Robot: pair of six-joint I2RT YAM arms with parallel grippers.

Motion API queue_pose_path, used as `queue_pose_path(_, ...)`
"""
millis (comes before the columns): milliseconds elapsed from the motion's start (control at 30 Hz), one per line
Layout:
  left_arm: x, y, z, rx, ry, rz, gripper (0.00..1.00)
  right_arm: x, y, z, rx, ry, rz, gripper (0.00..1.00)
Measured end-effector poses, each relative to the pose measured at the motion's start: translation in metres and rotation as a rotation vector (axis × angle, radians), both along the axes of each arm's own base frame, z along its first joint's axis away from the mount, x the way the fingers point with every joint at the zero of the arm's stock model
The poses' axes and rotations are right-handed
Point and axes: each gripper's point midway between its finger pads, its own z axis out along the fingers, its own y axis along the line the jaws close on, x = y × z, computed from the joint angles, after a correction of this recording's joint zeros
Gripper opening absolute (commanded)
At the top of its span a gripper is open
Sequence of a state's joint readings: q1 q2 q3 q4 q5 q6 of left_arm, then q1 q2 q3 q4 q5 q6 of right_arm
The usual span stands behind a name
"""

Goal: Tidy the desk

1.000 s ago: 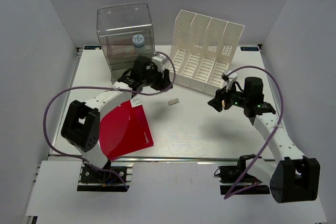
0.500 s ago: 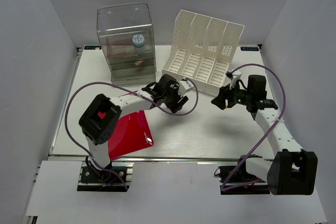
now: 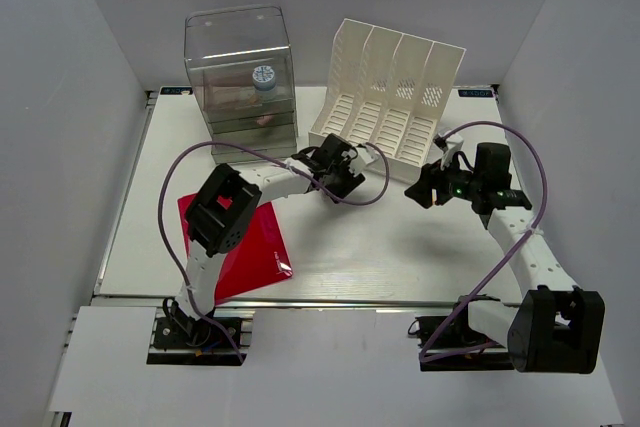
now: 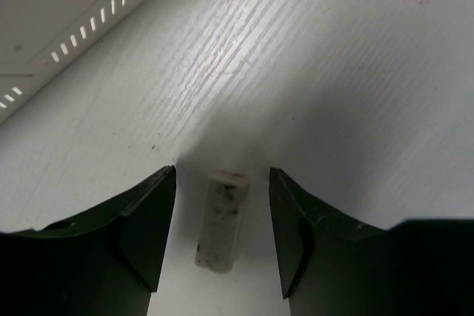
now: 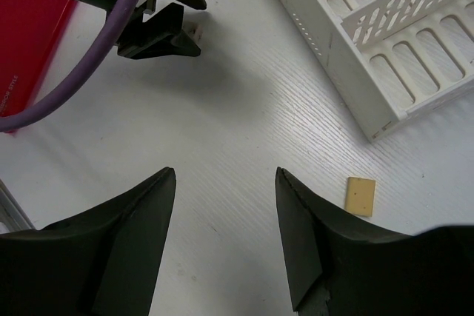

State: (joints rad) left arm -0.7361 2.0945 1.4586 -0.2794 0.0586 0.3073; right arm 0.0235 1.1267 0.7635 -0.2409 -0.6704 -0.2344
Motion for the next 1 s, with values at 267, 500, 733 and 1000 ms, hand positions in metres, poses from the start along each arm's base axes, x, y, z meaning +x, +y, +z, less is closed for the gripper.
queue_pose_path(267, -0.002, 0.006, -0.003, 0.021, 0.018, 0.025, 0.62, -0.001, 0.000, 0.002, 0.009, -0.004, 0.004, 0.62)
queue_pose_path(500, -0.009, 0.015, -0.005, 0.037, 0.049, 0.043, 0.37, -0.001, 0.000, 0.003, 0.013, -0.004, 0.004, 0.61)
queue_pose_path(733, -0.010, 0.018, -0.006, -0.003, 0.096, 0.070, 0.03, -0.002, 0.000, 0.006, 0.028, -0.007, 0.012, 0.59)
queue_pose_path(1000, 0.002, 0.067, 0.022, -0.138, 0.150, 0.323, 0.00, -0.001, -0.006, 0.010, 0.031, -0.021, -0.009, 0.46)
